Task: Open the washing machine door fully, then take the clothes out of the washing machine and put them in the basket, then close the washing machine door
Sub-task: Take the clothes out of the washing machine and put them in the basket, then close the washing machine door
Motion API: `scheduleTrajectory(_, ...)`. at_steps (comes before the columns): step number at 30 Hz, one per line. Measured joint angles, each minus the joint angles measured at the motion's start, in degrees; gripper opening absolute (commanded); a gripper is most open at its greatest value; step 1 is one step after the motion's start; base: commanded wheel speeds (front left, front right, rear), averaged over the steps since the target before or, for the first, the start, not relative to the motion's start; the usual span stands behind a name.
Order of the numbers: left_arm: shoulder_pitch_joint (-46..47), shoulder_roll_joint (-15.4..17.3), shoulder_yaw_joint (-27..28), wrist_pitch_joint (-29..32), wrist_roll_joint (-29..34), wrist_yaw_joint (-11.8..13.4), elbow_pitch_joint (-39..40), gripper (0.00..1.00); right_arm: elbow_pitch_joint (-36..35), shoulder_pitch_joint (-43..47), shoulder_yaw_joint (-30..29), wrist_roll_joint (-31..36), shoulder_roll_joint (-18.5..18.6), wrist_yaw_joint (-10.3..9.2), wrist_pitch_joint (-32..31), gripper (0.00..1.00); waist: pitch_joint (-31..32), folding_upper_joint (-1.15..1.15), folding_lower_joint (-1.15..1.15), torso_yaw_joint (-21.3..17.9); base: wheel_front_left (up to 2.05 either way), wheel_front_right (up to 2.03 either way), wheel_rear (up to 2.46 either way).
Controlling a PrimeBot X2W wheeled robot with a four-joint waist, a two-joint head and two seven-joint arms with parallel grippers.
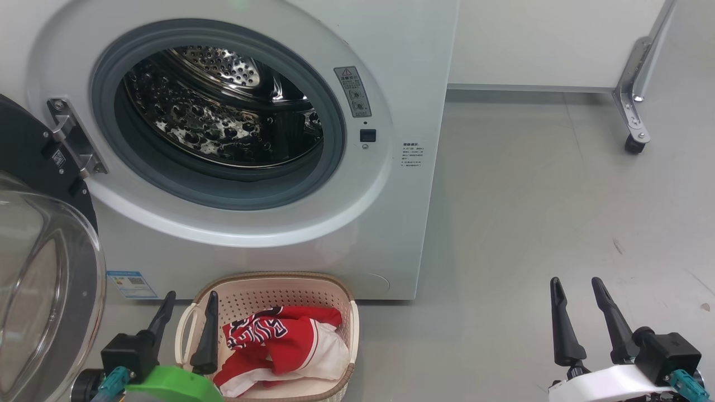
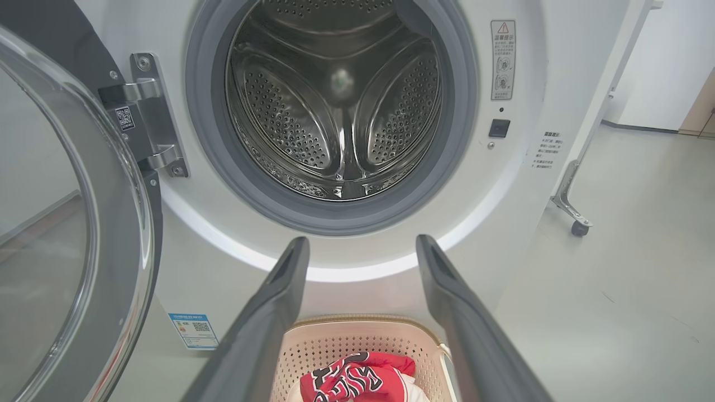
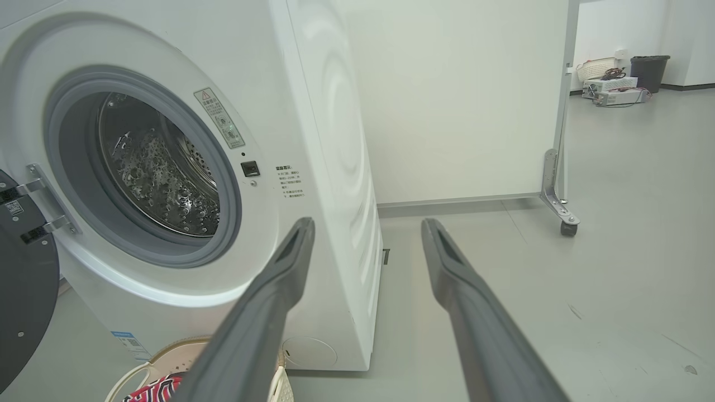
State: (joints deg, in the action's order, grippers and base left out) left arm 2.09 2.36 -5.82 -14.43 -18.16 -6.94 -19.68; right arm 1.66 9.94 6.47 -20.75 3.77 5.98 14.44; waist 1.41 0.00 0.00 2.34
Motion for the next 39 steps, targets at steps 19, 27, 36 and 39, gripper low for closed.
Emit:
scheduleTrajectory(19, -1.2, 0.0, -0.7, 0.0, -1.4, 0.0, 2.0, 1.00, -0.7, 0.2, 0.0, 0.0, 0.1, 0.00, 0.0, 1.00, -0.3, 0.00, 0.00, 0.0, 0.00, 0.00, 0.00)
scheduleTrajectory(27, -1.3, 0.0, -1.1, 0.0, -1.7, 0.0, 2.4, 1.00, -0.8, 0.2, 0.0, 0.0, 0.4, 0.01, 0.0, 1.00, -0.3, 0.00, 0.00, 0.1, 0.00, 0.00, 0.00)
scheduleTrajectory(36, -1.9, 0.0, -1.2, 0.0, -2.4, 0.0, 2.6, 1.00, -0.9, 0.2, 0.0, 0.0, 0.4, 0.01, 0.0, 1.00, -0.2, 0.00, 0.00, 0.2, -0.03, 0.06, -0.04)
scheduleTrajectory(39, -2.0, 0.0, -1.3, 0.0, -2.6, 0.0, 2.5, 1.00, -0.9, 0.2, 0.0, 0.0, 0.4, 0.01, 0.0, 1.00, -0.2, 0.00, 0.00, 0.3, -0.24, 0.25, -0.01)
